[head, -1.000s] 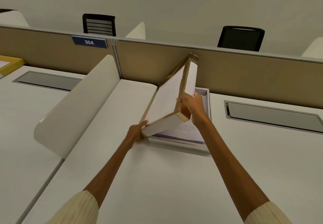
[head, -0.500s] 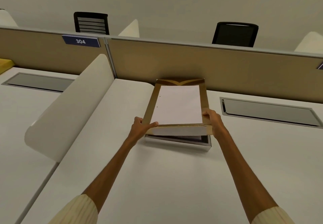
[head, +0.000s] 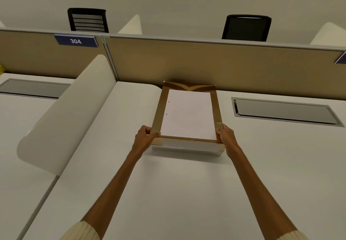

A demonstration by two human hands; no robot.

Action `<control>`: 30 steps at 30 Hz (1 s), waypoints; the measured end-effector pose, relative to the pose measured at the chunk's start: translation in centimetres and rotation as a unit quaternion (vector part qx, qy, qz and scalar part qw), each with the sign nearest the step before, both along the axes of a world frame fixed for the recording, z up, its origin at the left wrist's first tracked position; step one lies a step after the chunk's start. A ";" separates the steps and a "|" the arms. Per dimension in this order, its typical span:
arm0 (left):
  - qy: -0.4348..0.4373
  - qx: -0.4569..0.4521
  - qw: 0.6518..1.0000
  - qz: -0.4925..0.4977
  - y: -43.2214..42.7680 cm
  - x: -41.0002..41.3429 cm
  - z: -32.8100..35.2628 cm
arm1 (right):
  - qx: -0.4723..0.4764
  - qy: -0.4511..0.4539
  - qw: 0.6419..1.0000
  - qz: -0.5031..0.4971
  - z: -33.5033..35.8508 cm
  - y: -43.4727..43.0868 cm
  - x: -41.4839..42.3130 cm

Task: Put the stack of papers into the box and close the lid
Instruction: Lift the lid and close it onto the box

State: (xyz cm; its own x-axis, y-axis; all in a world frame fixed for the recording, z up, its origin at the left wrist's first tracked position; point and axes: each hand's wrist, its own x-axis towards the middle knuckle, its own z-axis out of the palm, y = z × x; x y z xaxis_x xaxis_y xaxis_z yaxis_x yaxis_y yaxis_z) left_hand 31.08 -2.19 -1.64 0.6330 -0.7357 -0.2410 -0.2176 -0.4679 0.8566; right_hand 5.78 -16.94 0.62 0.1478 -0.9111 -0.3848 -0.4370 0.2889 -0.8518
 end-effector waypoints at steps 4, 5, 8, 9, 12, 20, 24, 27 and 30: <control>0.018 -0.022 1.000 0.004 1.2 -0.7 -0.9 | -0.023 0.007 1.000 0.018 -1.2 0.6 -0.7; 0.024 -0.029 0.999 0.007 1.4 -0.9 -1.2 | -0.028 0.013 0.999 0.019 -1.8 0.7 -0.8; 0.021 -0.047 0.999 0.002 1.9 -1.1 -1.9 | -0.051 0.028 0.998 0.018 -2.9 1.2 -1.0; 0.019 -0.049 0.999 -0.001 2.0 -1.2 -2.1 | -0.058 0.029 0.998 0.020 -3.0 1.5 -1.0; 0.017 -0.048 0.999 -0.008 2.5 -1.6 -2.7 | -0.081 0.025 0.996 0.021 -3.6 2.7 -1.1; 0.012 -0.063 0.998 -0.003 2.7 -2.2 -3.6 | -0.137 0.001 0.990 0.017 -7.4 3.3 -1.5; 0.009 -0.063 0.998 -0.010 2.5 -2.3 -4.0 | -0.136 -0.003 0.991 0.003 -6.1 4.0 -0.9; -0.001 -0.055 0.998 -0.018 2.5 -1.9 -4.1 | -0.132 -0.004 0.991 0.003 -6.9 3.2 -1.1; -0.015 -0.055 0.998 0.001 1.9 -1.0 -3.9 | -0.117 -0.015 0.993 -0.028 -6.6 1.8 -1.8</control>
State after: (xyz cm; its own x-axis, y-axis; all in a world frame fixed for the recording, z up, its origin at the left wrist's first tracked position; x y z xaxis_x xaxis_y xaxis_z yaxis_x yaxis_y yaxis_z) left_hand 30.11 -0.28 -5.59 0.6396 -0.7560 -0.1395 -0.2428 -0.3708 0.8964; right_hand 4.02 -15.16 -5.99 0.1021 -0.9822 -0.1575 -0.3989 0.1047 -0.9110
